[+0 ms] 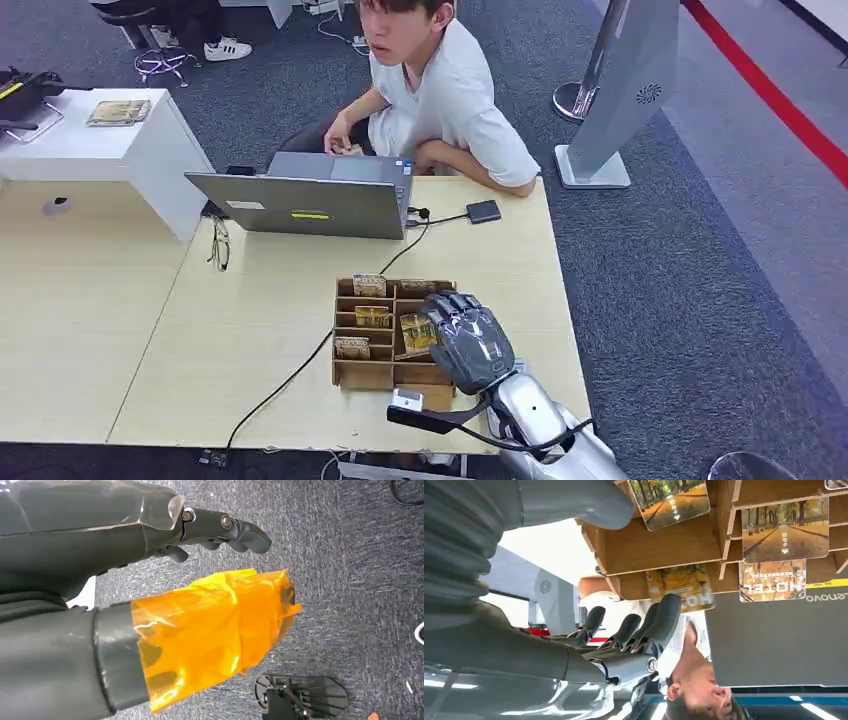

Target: Pass the card to the sensor for recognition and then transmit it.

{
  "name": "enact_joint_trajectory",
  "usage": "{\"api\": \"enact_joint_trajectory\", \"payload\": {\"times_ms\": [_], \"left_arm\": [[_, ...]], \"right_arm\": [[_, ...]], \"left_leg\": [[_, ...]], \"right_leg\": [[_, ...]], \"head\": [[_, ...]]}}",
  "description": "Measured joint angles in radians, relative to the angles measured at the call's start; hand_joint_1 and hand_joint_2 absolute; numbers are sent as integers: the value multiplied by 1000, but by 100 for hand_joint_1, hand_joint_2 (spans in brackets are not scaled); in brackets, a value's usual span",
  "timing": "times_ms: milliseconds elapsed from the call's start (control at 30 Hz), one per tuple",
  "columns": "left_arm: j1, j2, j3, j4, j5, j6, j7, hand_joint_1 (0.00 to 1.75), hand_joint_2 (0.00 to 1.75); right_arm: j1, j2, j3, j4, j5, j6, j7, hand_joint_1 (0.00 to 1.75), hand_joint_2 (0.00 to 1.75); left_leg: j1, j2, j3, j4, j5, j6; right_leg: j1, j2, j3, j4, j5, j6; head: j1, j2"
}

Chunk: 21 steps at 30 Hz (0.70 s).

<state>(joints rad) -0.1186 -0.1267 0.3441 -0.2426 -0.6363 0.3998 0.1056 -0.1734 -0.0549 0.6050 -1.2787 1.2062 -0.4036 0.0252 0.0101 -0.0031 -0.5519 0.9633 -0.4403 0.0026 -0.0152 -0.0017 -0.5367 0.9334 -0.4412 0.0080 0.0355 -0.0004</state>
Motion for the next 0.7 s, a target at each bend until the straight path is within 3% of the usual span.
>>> {"api": "enact_joint_trajectory", "payload": {"times_ms": [700], "left_arm": [[0, -6, 24, 0, -10, 2, -7, 0, 0]], "right_arm": [[0, 0, 0, -44, -3, 0, -5, 59, 175]], "left_leg": [[0, 0, 0, 0, 0, 0]], "right_leg": [[0, 0, 0, 0, 0, 0]], "head": [[0, 0]]}}
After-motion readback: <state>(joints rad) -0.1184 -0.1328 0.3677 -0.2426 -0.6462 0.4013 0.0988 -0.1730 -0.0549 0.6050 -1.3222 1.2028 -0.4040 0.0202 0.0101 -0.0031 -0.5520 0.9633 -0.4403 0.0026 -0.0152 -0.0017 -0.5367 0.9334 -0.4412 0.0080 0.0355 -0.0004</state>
